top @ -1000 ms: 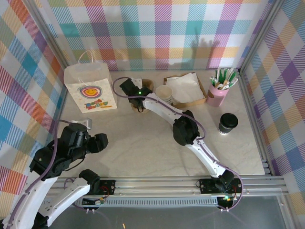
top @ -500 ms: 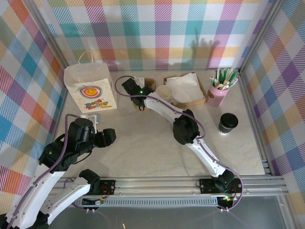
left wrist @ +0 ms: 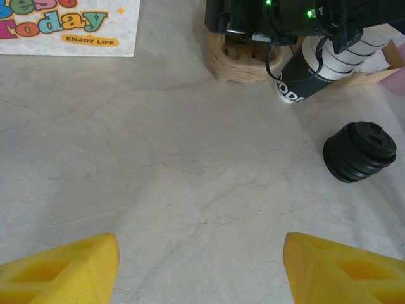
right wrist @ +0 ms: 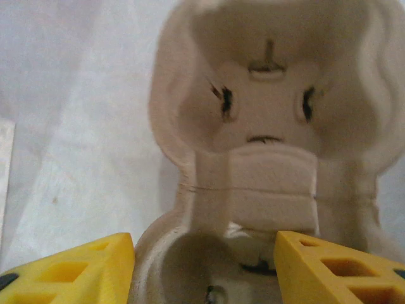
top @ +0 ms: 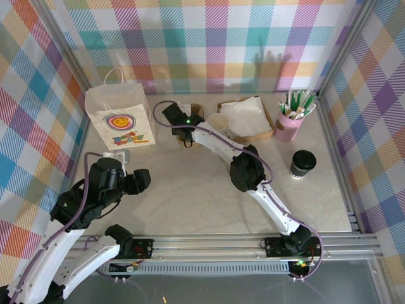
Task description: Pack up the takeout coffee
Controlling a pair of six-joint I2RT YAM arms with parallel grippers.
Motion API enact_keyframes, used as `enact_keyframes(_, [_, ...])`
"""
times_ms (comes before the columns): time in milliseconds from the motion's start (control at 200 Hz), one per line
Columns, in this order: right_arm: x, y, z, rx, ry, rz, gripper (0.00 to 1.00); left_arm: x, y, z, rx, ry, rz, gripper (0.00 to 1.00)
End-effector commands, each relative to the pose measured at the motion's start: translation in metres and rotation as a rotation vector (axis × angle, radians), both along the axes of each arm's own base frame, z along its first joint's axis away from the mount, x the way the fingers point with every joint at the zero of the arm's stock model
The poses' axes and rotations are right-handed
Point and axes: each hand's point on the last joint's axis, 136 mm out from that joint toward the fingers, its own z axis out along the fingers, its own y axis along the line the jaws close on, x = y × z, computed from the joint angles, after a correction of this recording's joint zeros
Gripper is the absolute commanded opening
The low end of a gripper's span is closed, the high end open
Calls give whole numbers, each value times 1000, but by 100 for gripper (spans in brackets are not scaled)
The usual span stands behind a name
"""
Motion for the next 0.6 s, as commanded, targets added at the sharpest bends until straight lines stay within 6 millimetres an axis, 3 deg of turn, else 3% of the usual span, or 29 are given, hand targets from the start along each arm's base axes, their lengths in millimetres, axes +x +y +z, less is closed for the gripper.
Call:
enact_keyframes(0, [-47, 8, -1, 2, 138, 59, 60, -5, 10, 2, 37, -2, 18, 69])
enact_keyframes(195, [-67, 16, 10, 10, 155, 99, 60, -7, 14, 3, 44, -4, 24, 69])
enact_keyframes(440, [-48, 27, 53, 42, 34, 140, 60, -7, 13, 5, 42, -7, 24, 69])
enact_keyframes(595, [-42, 27, 61, 29, 2, 168, 60, -7, 13, 5, 43, -4, 23, 69])
